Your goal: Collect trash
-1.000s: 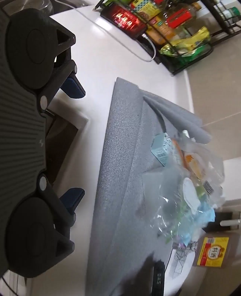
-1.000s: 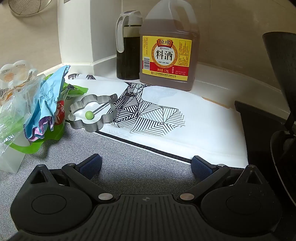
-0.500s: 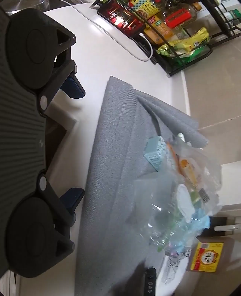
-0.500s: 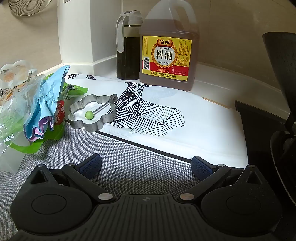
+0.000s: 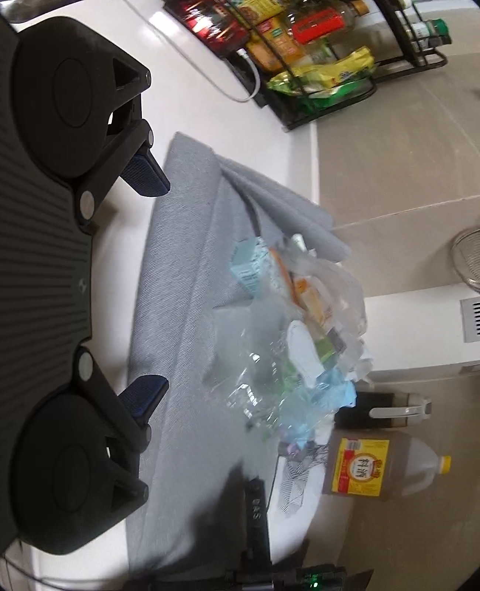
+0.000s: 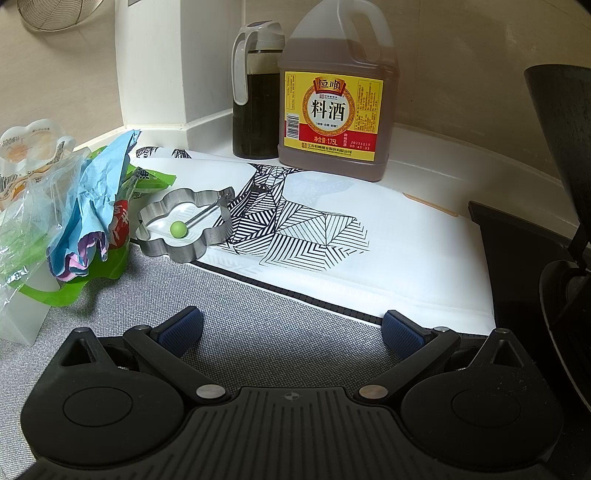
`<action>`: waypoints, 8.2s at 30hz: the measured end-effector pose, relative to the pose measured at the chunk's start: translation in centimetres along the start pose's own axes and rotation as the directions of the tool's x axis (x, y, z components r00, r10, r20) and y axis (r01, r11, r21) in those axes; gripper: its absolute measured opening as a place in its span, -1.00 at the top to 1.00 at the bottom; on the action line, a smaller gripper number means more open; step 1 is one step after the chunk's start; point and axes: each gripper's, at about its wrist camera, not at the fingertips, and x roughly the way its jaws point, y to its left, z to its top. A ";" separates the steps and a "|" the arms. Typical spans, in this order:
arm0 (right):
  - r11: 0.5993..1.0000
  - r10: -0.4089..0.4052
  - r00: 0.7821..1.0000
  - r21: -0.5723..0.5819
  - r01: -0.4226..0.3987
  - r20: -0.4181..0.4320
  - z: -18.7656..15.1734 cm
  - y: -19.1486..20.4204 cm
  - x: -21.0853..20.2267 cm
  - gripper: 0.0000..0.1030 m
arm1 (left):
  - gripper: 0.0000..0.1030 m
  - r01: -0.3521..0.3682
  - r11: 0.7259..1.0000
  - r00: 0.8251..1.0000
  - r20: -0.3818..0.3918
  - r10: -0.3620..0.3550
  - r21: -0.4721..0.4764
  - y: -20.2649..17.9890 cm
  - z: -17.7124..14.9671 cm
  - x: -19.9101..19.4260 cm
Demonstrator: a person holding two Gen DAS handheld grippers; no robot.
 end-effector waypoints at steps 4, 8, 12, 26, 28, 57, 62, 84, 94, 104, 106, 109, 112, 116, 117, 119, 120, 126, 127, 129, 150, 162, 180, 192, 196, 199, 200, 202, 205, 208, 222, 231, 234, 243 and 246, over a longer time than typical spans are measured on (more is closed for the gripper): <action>1.000 -0.004 1.000 0.005 0.004 0.000 0.0 -0.1 0.0 -1.00 | -0.99 -0.013 0.999 0.999 0.030 0.014 -0.031 0.9 0.5 1.6; 1.000 -0.004 1.000 0.006 0.004 -0.001 -0.2 0.1 0.2 -1.00 | -0.99 0.032 0.998 0.998 0.053 -0.030 -0.048 0.9 1.1 2.8; 1.000 -0.008 1.000 0.002 0.008 0.001 0.0 0.0 0.0 -1.00 | -0.99 0.051 0.997 0.997 0.066 -0.047 -0.059 -1.3 2.2 4.4; 1.000 -0.002 1.000 0.010 0.002 0.000 0.0 -0.1 0.1 -1.00 | -1.00 0.088 0.990 0.996 -0.005 -0.090 -0.114 -6.3 5.9 14.3; 1.000 -0.003 1.000 0.009 0.003 0.000 0.0 0.0 0.1 -1.00 | -1.00 0.060 0.989 0.998 0.022 -0.058 -0.133 -7.0 6.2 15.0; 1.000 -0.007 1.000 0.011 0.007 0.000 0.1 0.2 0.0 -1.00 | -1.00 0.017 0.976 1.000 0.018 -0.013 -0.218 -8.1 8.1 16.8; 1.000 -0.007 1.000 0.011 0.007 0.000 0.1 0.2 -0.1 -1.00 | -1.00 0.016 0.976 1.000 0.018 -0.012 -0.219 -8.1 8.0 16.8; 1.000 -0.007 1.000 0.010 0.007 0.000 0.1 0.2 0.0 -1.00 | -1.00 0.015 0.976 1.000 0.019 -0.011 -0.219 -8.1 8.0 16.8; 1.000 -0.007 1.000 0.011 0.007 0.000 0.1 0.2 -0.1 -1.00 | -1.00 0.015 0.976 1.000 0.019 -0.011 -0.219 -8.1 8.1 16.9; 1.000 -0.017 1.000 0.022 0.017 0.001 0.1 0.2 -0.2 -1.00 | -1.00 0.013 0.976 1.000 0.020 -0.009 -0.219 -8.2 8.1 16.8; 1.000 -0.018 1.000 0.022 0.018 0.001 0.1 0.2 -0.2 -1.00 | -1.00 0.012 0.976 1.000 0.020 -0.008 -0.218 -8.2 8.1 16.9; 1.000 -0.015 1.000 0.024 0.015 0.002 0.0 0.2 -0.2 -1.00 | -1.00 0.011 0.975 1.000 0.020 -0.007 -0.221 -8.2 8.1 16.8; 0.999 0.012 1.000 0.035 -0.012 0.013 -0.1 -0.1 -0.6 -1.00 | -1.00 0.047 0.982 0.999 0.002 -0.047 -0.183 -8.1 8.1 16.4; 0.984 0.106 0.993 0.138 -0.113 0.058 -0.1 -1.2 -1.4 -1.00 | -1.00 0.059 0.988 0.998 0.005 -0.059 -0.142 -7.3 7.1 13.5; 0.977 0.135 0.989 0.159 -0.144 0.066 -0.1 -1.4 -1.5 -1.00 | -1.00 0.049 0.991 0.999 0.011 -0.048 -0.128 -7.1 6.8 12.6; 0.968 0.166 0.983 0.180 -0.177 0.075 -0.1 -1.6 -1.7 -1.00 | -1.00 0.043 0.994 0.999 0.014 -0.042 -0.105 -6.5 6.2 10.9; 0.967 0.171 0.982 0.176 -0.183 0.078 -0.2 -1.4 -1.8 -1.00 | -1.00 0.039 0.995 0.999 0.015 -0.037 -0.094 -6.3 5.9 10.0; 0.958 0.251 0.944 0.084 -0.274 0.214 -0.4 0.0 -4.9 -1.00 | -1.00 -0.021 0.998 0.998 0.063 0.024 -0.053 -4.2 4.3 4.7; 0.958 0.251 0.937 0.075 -0.277 0.244 -0.4 0.0 -5.9 -1.00 | -1.00 -0.026 0.998 0.997 0.071 0.030 -0.052 -3.9 4.0 4.1; 0.954 0.264 0.914 0.055 -0.294 0.307 -0.6 0.0 -8.2 -1.00 | -1.00 -0.032 0.998 0.996 0.079 0.035 -0.046 -3.4 3.8 3.2; 0.853 0.497 0.845 0.066 -0.518 0.198 3.5 6.9 -3.3 -1.00 | -1.00 -0.088 0.996 0.992 0.087 0.087 0.012 2.7 6.9 6.4; 0.843 0.487 0.799 0.047 -0.535 0.353 2.5 4.9 -5.5 0.63 | -1.00 -0.002 0.997 0.997 0.079 -0.004 0.073 2.0 13.5 13.4; 0.869 0.320 0.829 0.208 -0.450 0.459 3.5 -0.5 -6.5 0.86 | -1.00 0.101 0.949 0.974 0.165 -0.155 0.298 -3.1 16.9 14.0; 0.836 0.355 0.910 0.365 -0.411 0.212 2.6 -0.9 -0.6 -0.20 | -0.08 0.192 0.951 0.980 -0.002 -0.198 0.243 -5.9 20.3 20.7; 0.798 0.431 0.883 0.379 -0.468 0.185 2.0 -0.3 0.4 -0.50 | 0.27 0.204 0.952 0.978 0.002 -0.210 0.230 -6.2 20.3 21.1; 0.751 0.488 0.847 0.394 -0.530 0.209 2.0 -0.3 0.2 -0.50 | 0.31 0.219 0.954 0.973 0.020 -0.228 0.203 -5.9 20.5 20.7; 0.735 0.509 0.830 0.388 -0.556 0.226 2.1 -0.3 -0.1 -0.50 | 0.33 0.225 0.955 0.972 0.028 -0.234 0.193 -5.8 20.6 20.4; 0.706 0.549 0.796 0.367 -0.605 0.255 2.1 0.0 -0.6 -0.50 | 0.34 0.245 0.954 0.966 0.040 -0.255 0.174 -5.5 20.8 19.6; 0.687 0.593 0.763 0.332 -0.646 0.257 2.1 0.8 -0.8 -0.53 | 0.34 0.271 0.949 0.957 0.063 -0.284 0.160 -5.3 21.0 18.2; 0.668 0.625 0.742 0.327 -0.669 0.242 2.2 1.2 -0.8 -0.53 | 0.34 0.303 0.943 0.945 0.085 -0.317 0.139 -5.1 21.2 16.8; 0.608 0.674 0.697 0.354 -0.711 0.242 2.0 1.3 -0.8 -0.75 | 0.45 0.337 0.935 0.917 0.187 -0.353 0.111 -4.7 22.1 11.6; 0.609 0.697 0.714 0.467 -0.641 0.071 1.4 2.0 1.3 -0.76 | 0.46 0.342 0.936 0.902 0.253 -0.350 0.076 -2.9 22.2 8.1; 0.600 0.720 0.690 0.428 -0.676 0.079 1.0 2.7 1.1 -0.01 | 0.46 0.344 0.936 0.896 0.275 -0.350 0.070 -2.5 22.2 6.7; 0.625 0.674 0.649 0.196 -0.755 0.354 1.5 1.1 -3.8 0.71 | 0.46 0.372 0.924 0.846 0.380 -0.375 0.085 -1.5 22.9 -0.2; 0.601 0.661 0.612 0.183 -0.778 0.435 1.7 0.2 -4.2 0.71 | 0.46 0.372 0.924 0.833 0.406 -0.375 0.090 -1.2 22.9 -2.6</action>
